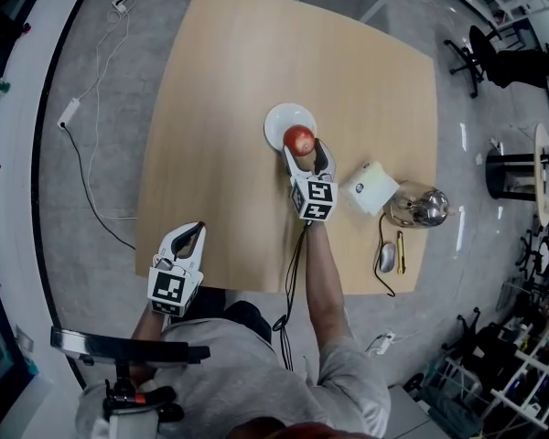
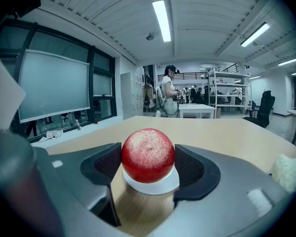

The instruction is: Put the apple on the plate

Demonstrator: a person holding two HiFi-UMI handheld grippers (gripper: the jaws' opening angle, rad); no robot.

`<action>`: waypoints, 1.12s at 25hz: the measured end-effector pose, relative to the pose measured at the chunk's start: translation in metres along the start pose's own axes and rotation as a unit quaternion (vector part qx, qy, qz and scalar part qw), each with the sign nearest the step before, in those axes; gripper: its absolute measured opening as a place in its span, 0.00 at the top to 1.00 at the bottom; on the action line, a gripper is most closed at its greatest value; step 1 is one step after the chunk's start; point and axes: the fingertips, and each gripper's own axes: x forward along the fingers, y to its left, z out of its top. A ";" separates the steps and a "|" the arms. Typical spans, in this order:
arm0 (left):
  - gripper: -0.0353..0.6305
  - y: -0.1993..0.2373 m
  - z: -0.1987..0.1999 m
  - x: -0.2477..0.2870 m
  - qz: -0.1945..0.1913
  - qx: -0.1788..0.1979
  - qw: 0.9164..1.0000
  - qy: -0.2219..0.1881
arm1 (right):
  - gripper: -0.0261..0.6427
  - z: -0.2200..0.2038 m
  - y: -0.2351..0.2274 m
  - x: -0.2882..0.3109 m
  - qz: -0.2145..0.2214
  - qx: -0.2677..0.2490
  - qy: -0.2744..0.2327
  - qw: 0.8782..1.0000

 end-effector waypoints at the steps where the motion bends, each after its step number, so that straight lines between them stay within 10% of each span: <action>1: 0.92 0.000 0.001 0.000 0.001 -0.002 1.000 0.003 | 0.45 -0.002 -0.001 0.002 -0.001 -0.001 0.003 1.000; 28: 0.92 0.009 -0.003 0.002 0.020 -0.004 1.000 0.016 | 0.44 -0.010 -0.010 0.035 -0.002 -0.005 0.040 0.999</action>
